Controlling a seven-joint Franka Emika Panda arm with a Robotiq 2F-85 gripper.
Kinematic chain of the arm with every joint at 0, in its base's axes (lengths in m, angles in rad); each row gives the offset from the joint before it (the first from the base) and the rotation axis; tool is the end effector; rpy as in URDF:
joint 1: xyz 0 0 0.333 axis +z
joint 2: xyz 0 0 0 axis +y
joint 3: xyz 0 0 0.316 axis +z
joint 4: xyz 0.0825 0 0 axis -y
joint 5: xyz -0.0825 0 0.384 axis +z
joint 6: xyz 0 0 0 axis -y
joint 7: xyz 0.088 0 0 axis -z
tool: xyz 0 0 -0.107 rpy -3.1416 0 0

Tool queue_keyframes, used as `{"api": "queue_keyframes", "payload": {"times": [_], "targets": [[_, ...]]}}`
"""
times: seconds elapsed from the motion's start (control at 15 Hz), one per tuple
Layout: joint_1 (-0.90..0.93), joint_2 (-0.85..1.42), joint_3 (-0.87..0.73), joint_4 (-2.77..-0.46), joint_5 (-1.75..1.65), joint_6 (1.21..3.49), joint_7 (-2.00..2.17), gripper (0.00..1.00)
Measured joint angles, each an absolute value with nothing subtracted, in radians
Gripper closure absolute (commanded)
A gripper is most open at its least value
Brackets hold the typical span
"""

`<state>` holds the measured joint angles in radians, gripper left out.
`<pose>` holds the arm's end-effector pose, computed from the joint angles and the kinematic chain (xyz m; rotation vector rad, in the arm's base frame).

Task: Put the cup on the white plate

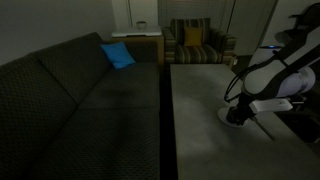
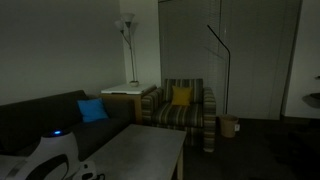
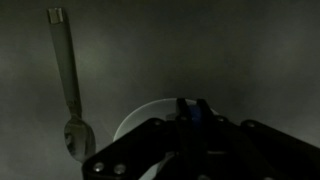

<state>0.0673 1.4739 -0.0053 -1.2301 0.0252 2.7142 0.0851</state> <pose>0.6478 0.0399 -0.1375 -3.1348 0.0645 -0.0154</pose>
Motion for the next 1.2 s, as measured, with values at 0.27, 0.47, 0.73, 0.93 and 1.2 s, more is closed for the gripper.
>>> {"api": "queue_keyframes", "payload": {"times": [0.27, 0.47, 0.73, 0.93, 1.2], "targets": [[0.067, 1.474, -0.005, -1.23, 0.025, 2.714, 0.085, 0.83], [0.067, 1.474, -0.005, -1.23, 0.025, 2.714, 0.085, 0.9], [0.067, 1.474, -0.004, -1.23, 0.025, 2.714, 0.085, 0.71], [0.067, 1.474, -0.004, -1.23, 0.025, 2.714, 0.085, 0.46], [0.067, 1.474, -0.004, -1.23, 0.025, 2.714, 0.085, 0.18]]}}
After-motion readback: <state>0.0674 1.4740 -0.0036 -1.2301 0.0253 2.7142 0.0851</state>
